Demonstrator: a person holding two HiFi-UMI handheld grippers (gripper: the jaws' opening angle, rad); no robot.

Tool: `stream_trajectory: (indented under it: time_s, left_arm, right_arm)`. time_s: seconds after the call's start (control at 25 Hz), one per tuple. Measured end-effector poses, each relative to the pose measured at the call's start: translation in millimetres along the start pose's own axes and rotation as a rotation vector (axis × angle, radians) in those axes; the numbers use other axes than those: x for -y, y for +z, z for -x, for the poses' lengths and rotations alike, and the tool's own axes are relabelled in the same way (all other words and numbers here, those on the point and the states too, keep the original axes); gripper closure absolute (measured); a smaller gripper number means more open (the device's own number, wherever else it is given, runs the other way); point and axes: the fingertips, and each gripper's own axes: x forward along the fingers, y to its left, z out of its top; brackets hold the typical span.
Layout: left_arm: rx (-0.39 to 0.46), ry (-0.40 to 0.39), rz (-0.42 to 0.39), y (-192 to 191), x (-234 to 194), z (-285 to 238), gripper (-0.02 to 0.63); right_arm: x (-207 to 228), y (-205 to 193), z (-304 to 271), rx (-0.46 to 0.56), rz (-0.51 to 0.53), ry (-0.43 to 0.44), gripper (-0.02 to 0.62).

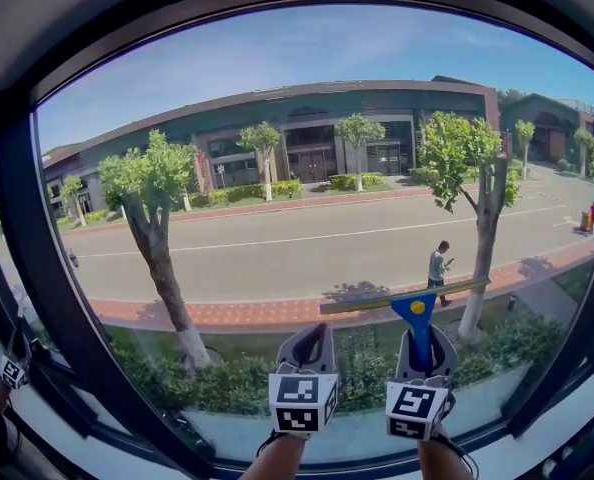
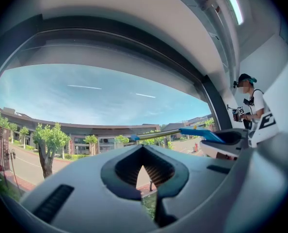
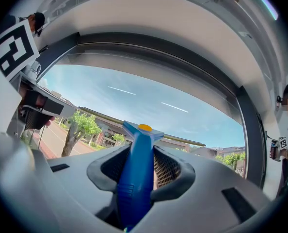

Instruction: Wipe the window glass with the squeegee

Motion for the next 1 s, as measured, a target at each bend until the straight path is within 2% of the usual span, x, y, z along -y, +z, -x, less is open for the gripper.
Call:
stream_trajectory:
  time_s: [0.28,0.52,1.0]
  left_arm:
    - [-0.018,0.015,0.033,-14.1,-7.9,9.5,0.606]
    - [-0.021,0.013,0.037,-19.1,-16.5,16.0,0.605]
    - [-0.021,-0.002,0.030,-18.9,-9.6,27.4,0.606]
  right_arm:
    - [-0.1,-11.6,3.0,-0.016,0.009,0.003,0.455]
    - [-6.9,-19.5,6.6,-0.047,-0.014,0.007,0.455]
    - [-4.8,-21.2,7.4,-0.038,-0.002,0.021,0.454]
